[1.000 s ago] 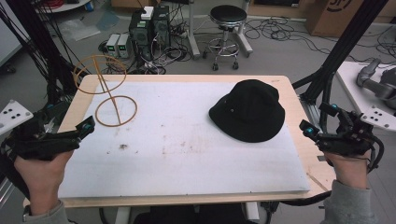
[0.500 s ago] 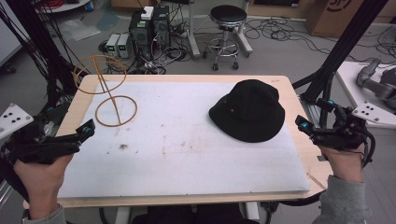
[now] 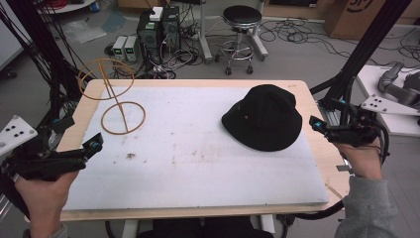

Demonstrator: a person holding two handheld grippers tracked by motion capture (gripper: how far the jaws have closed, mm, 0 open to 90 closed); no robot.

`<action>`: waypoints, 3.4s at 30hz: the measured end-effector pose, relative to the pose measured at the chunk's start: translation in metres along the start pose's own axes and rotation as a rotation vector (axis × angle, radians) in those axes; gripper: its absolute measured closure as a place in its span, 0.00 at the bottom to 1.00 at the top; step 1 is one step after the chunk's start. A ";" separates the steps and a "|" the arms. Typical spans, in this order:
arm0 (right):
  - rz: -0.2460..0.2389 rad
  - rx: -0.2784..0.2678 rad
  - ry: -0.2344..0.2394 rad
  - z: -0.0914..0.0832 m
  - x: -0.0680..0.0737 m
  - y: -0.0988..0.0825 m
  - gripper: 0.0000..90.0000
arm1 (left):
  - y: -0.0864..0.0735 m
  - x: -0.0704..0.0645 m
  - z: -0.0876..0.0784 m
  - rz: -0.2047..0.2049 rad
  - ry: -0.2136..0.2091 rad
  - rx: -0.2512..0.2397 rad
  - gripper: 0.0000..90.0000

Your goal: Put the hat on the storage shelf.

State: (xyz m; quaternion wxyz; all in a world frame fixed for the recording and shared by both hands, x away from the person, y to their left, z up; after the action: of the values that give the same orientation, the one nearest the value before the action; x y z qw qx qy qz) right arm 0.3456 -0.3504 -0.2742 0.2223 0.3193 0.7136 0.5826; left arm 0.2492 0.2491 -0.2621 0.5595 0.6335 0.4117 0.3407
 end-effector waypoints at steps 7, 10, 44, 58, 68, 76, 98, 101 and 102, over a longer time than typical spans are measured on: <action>0.004 0.060 0.016 0.020 -0.016 -0.004 0.02 | -0.001 -0.003 -0.008 0.012 0.013 0.002 0.07; -0.007 0.080 0.021 0.031 -0.020 -0.002 0.02 | -0.002 -0.004 -0.011 0.016 0.018 0.006 0.07; -0.076 0.185 0.098 0.121 -0.064 0.000 0.02 | -0.021 -0.016 -0.027 0.033 0.047 0.061 0.07; -0.088 0.212 0.122 0.150 -0.084 -0.009 0.03 | -0.029 -0.022 -0.036 0.041 0.056 0.086 0.07; -0.093 0.239 0.155 0.169 -0.091 -0.011 0.07 | -0.033 -0.022 -0.041 0.032 0.071 0.096 0.07; -0.088 0.247 0.182 0.173 -0.093 -0.015 0.16 | -0.036 -0.021 -0.045 0.031 0.083 0.107 0.07; -0.143 0.372 0.133 0.182 -0.095 -0.029 0.82 | -0.038 -0.022 -0.044 0.030 0.085 0.117 0.07; -0.129 0.379 0.128 0.180 -0.095 -0.028 0.93 | -0.039 -0.021 -0.043 0.029 0.085 0.120 0.07; -0.129 0.379 0.128 0.180 -0.095 -0.028 0.93 | -0.039 -0.021 -0.043 0.029 0.084 0.124 0.07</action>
State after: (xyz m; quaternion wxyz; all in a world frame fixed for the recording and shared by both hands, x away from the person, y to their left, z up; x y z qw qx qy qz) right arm 0.5300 -0.2977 -0.3464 0.1494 0.2712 0.8422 0.4415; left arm 0.1965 0.2494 -0.2943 0.4965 0.6579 0.4458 0.3491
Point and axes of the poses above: each handheld gripper's, and its own axes: z roughly forward along the jaws, y roughly out of its top, x roughly to its left, the point moved 5 cm from there along z, roughly forward along the jaws, and after that the axes turned 4 degrees about y, right-handed, at the moved point
